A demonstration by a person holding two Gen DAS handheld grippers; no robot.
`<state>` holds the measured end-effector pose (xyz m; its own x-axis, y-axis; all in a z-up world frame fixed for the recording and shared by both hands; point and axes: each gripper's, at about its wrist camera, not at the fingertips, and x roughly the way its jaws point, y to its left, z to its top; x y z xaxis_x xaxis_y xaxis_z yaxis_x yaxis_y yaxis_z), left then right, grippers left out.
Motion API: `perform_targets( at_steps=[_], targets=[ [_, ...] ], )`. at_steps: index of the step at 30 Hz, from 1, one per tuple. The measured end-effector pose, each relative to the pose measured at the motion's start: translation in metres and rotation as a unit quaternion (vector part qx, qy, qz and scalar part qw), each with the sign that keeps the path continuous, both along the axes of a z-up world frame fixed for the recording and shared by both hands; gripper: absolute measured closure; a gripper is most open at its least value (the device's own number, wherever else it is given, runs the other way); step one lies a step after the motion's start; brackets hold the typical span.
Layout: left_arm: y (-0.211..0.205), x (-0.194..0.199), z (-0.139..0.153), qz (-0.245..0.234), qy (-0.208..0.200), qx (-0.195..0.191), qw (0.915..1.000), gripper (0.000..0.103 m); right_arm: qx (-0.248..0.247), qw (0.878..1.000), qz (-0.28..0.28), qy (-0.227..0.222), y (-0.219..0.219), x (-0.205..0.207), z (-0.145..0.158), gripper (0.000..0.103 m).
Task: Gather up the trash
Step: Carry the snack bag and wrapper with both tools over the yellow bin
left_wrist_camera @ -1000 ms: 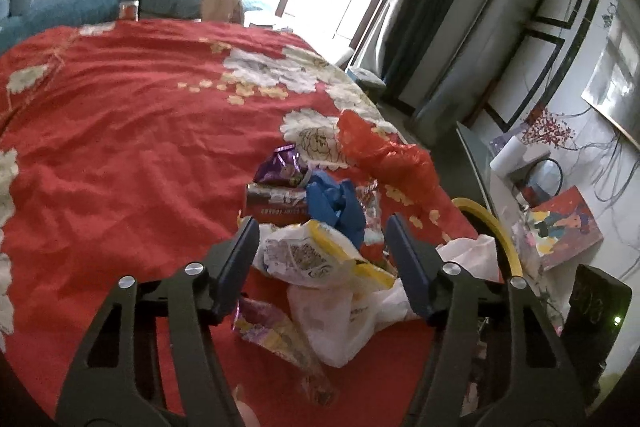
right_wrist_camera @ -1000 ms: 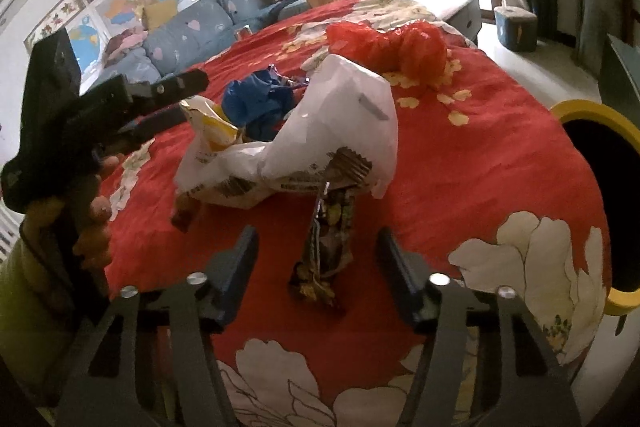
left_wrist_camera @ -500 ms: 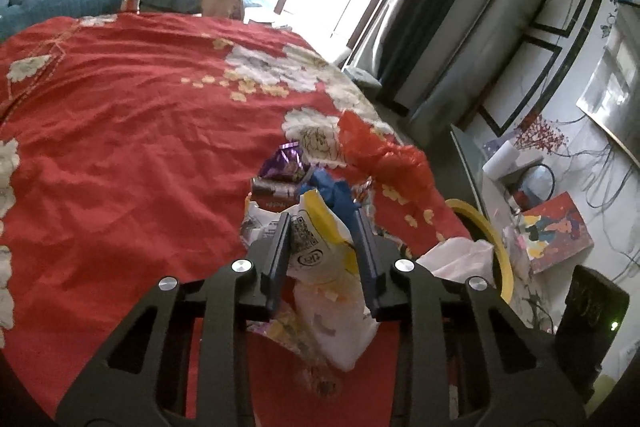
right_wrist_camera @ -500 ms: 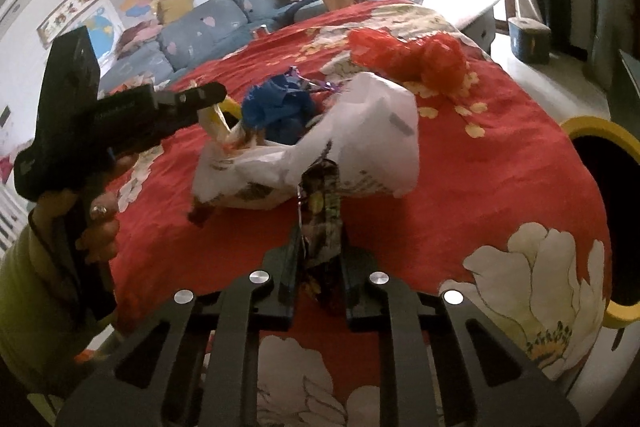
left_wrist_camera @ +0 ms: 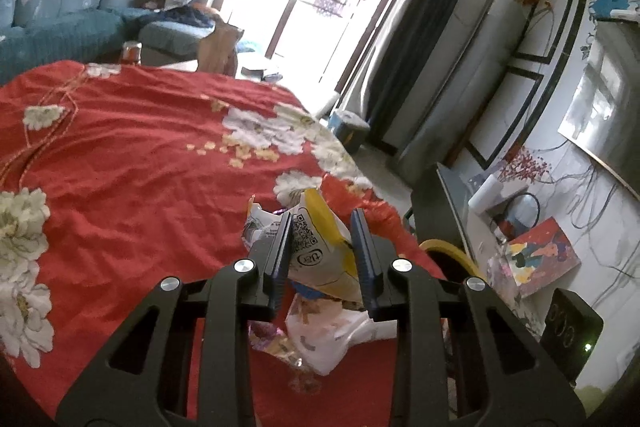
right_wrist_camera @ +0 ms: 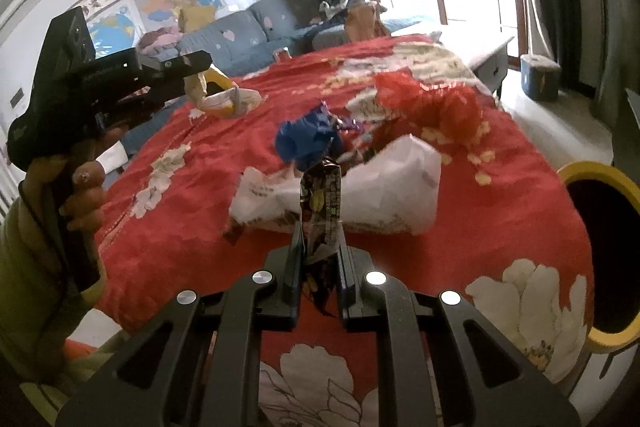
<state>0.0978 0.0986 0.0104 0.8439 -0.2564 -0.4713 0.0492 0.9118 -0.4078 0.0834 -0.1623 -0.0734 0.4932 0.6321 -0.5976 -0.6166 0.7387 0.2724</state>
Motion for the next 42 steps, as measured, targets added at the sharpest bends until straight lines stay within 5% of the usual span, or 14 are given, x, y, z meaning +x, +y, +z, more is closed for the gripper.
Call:
perform_targets(
  at_steps=[20,42],
  targets=[
    [-0.051,-0.011,0.026,-0.052,-0.039,0.017,0.9978,0.081,0.044,0.996,-0.062,-0.039,-0.041,0.007,0.034,0.09],
    [-0.114,0.007,0.022,-0.111,-0.034,0.024,0.9929,0.081,0.083,0.981,-0.169,-0.046,-0.12,0.036,0.043,0.09]
  ],
)
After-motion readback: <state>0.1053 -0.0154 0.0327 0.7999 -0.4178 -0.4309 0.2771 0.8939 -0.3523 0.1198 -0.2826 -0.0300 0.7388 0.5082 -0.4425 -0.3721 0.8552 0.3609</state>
